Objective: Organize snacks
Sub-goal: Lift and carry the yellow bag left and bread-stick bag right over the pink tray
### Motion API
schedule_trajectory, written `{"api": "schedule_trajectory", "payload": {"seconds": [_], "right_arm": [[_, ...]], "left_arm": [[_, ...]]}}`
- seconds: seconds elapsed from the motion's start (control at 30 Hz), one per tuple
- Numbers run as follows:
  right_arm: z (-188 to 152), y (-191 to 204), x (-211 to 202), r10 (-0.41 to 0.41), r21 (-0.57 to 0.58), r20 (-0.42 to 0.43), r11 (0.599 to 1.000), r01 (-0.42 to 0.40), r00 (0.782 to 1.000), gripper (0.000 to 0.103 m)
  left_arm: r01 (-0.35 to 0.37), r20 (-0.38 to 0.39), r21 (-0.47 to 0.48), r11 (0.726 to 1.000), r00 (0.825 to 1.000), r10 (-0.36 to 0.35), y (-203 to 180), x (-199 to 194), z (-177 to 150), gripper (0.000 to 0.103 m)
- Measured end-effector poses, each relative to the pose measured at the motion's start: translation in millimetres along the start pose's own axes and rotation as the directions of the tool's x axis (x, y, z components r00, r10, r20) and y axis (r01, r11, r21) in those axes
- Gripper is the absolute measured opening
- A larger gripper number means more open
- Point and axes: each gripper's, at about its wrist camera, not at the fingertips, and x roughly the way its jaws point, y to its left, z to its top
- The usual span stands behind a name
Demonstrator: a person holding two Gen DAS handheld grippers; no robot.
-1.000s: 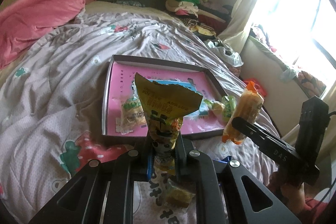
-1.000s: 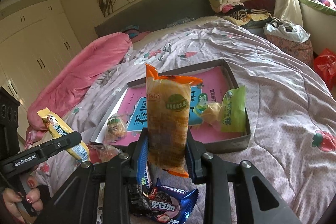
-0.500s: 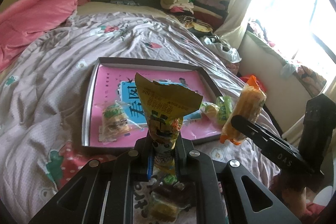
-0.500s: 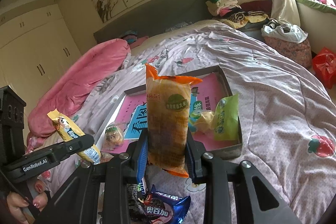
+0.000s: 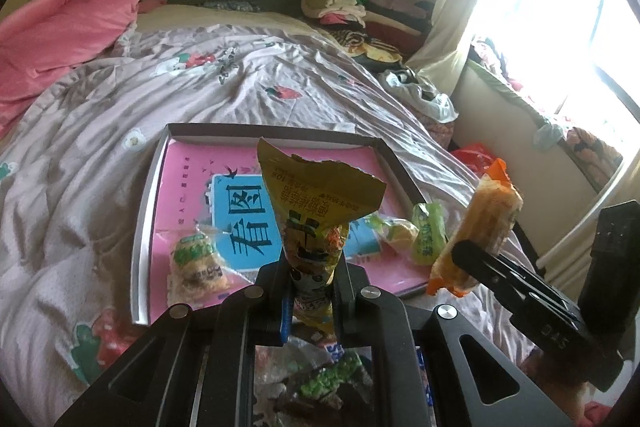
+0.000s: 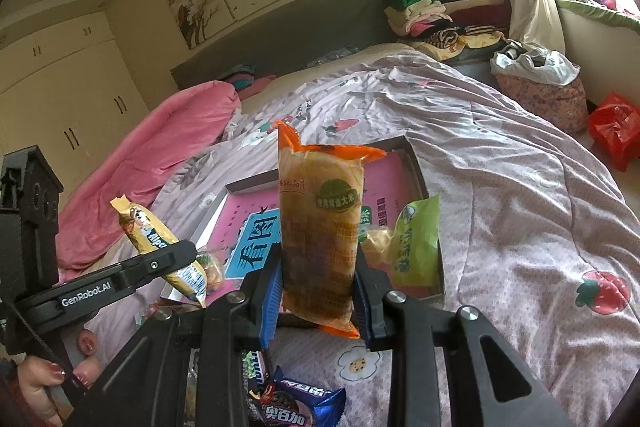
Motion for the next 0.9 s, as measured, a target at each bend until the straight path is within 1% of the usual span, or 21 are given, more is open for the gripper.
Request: {"api": "schedule_trajectory", "payload": {"seconds": [0.33,0.9], "right_arm": [[3.2,5.3,9.2,-0.025,-0.025,-0.012,0.999,0.025,1.000,0.032],[4.0,16.1,31.9,-0.050,-0.049,-0.052,0.998,0.048,0.997,0.032]], "left_arm": [[0.014,-0.028,-0.002,1.000,1.000,-0.014,3.7,22.4,4.8,0.015],[0.038,-0.071,-0.012,0.999,0.997,-0.039,16.9,41.9,1.3,0.015]]}}
